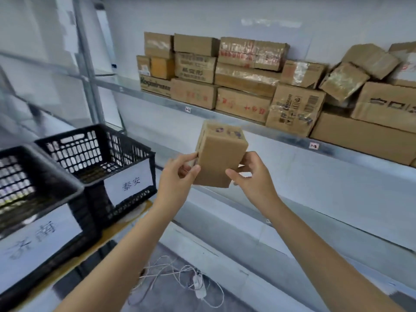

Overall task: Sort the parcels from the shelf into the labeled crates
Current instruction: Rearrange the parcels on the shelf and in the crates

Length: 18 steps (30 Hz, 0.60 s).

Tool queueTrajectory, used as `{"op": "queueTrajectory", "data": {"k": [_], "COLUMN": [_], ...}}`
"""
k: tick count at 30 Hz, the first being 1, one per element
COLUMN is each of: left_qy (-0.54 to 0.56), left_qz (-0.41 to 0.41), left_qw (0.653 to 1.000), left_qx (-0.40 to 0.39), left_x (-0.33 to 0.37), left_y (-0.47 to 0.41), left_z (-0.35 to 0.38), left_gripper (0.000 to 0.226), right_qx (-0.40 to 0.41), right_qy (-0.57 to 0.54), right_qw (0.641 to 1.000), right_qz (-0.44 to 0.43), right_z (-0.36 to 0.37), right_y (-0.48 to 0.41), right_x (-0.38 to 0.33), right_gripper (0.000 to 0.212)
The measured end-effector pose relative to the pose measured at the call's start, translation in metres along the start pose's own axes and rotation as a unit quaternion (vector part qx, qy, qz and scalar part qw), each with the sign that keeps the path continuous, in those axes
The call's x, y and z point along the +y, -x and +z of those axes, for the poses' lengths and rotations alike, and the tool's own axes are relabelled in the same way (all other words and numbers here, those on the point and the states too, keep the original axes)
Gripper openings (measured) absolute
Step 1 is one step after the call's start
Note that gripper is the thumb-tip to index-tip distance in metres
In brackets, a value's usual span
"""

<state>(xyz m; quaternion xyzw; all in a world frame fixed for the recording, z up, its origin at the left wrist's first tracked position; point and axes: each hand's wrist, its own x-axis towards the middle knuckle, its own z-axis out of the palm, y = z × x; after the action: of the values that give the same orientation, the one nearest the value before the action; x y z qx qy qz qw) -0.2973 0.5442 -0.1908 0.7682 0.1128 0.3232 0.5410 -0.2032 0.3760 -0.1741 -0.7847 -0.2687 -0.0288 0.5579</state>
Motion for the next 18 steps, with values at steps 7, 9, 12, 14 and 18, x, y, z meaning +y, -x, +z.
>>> {"op": "queueTrajectory", "data": {"k": [7, 9, 12, 14, 18], "left_qy": [0.011, 0.041, 0.103, 0.122, 0.093], "left_qz": [-0.102, -0.14, -0.15, -0.146, -0.14], "left_qw": [0.992, 0.985, 0.975, 0.969, 0.965], "left_qx": [0.076, 0.095, 0.128, 0.155, 0.201], "left_x": [-0.025, -0.028, -0.033, -0.034, -0.042], "left_y": [0.016, 0.014, 0.006, 0.001, -0.012], "left_z": [-0.069, -0.081, -0.092, -0.096, -0.102], "left_gripper": [0.026, 0.022, 0.023, 0.025, 0.025], "right_qx": [-0.132, -0.161, -0.192, -0.207, -0.27], "right_qy": [-0.033, -0.067, -0.148, -0.182, -0.201], "right_qw": [0.99, 0.984, 0.97, 0.959, 0.936], "right_qz": [-0.038, -0.031, 0.022, 0.064, 0.105], "right_z": [0.08, 0.095, 0.112, 0.121, 0.139], "right_y": [-0.015, -0.025, -0.041, -0.055, -0.079], "right_x": [-0.021, -0.025, -0.032, -0.034, -0.033], "right_gripper": [0.035, 0.026, 0.022, 0.02, 0.038]}}
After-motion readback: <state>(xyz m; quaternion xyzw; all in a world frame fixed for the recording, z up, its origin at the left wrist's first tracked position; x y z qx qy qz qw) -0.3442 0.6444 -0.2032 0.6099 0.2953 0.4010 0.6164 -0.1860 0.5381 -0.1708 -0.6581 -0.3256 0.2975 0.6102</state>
